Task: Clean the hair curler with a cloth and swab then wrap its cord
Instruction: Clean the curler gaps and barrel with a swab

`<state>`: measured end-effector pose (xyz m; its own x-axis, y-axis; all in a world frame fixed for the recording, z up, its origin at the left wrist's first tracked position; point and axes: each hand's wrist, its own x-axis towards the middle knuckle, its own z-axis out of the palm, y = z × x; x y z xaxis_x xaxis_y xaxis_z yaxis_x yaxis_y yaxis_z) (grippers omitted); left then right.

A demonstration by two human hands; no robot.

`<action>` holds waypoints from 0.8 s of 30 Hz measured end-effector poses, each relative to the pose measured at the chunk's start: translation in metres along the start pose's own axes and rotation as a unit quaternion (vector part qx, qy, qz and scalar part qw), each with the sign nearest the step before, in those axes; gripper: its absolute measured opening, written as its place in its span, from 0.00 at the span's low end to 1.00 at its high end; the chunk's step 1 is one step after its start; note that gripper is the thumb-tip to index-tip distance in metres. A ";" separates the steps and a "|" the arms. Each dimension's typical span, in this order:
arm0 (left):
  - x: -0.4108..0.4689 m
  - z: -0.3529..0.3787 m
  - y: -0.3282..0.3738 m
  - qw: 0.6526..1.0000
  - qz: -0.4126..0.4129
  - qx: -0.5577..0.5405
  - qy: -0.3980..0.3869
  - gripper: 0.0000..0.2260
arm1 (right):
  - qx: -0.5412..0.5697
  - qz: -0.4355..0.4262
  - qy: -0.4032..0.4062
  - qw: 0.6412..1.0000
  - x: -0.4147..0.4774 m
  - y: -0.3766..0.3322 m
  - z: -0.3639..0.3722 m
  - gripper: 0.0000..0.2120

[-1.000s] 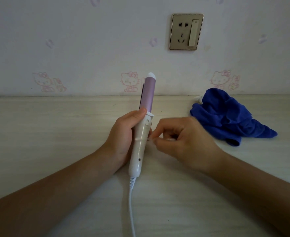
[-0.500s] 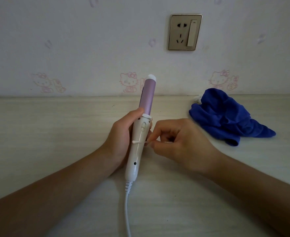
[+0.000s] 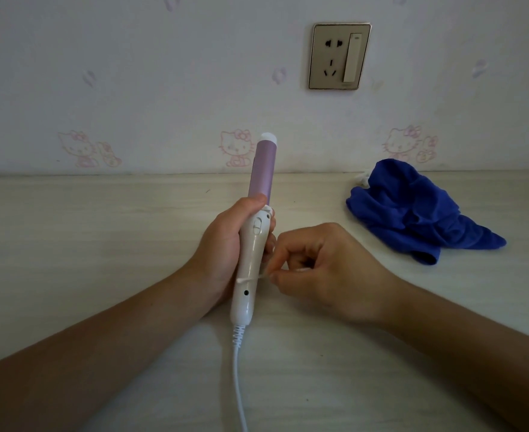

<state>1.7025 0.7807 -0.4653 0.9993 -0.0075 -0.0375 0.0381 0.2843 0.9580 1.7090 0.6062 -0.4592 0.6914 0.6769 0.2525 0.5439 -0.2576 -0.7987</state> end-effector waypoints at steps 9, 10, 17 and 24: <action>0.002 -0.004 -0.001 1.000 -0.005 -0.016 -0.004 0.14 | 0.003 0.010 -0.035 0.999 0.000 -0.004 0.002 0.03; 0.003 -0.004 -0.001 1.000 -0.007 -0.019 -0.005 0.13 | 0.007 0.016 -0.049 0.999 -0.001 -0.005 0.001 0.03; 0.006 -0.007 -0.003 0.999 -0.010 -0.051 -0.005 0.12 | 0.010 0.034 -0.110 0.993 -0.001 -0.008 -0.001 0.04; 0.004 -0.006 -0.005 1.000 -0.006 -0.026 -0.016 0.14 | -0.019 0.032 -0.070 0.997 -0.001 -0.001 -0.003 0.05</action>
<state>1.7059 0.7851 -0.4720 0.9984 -0.0417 -0.0388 0.0505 0.3333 0.9415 1.7093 0.6041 -0.4567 0.6544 0.7465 0.1204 0.5197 -0.3283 -0.7887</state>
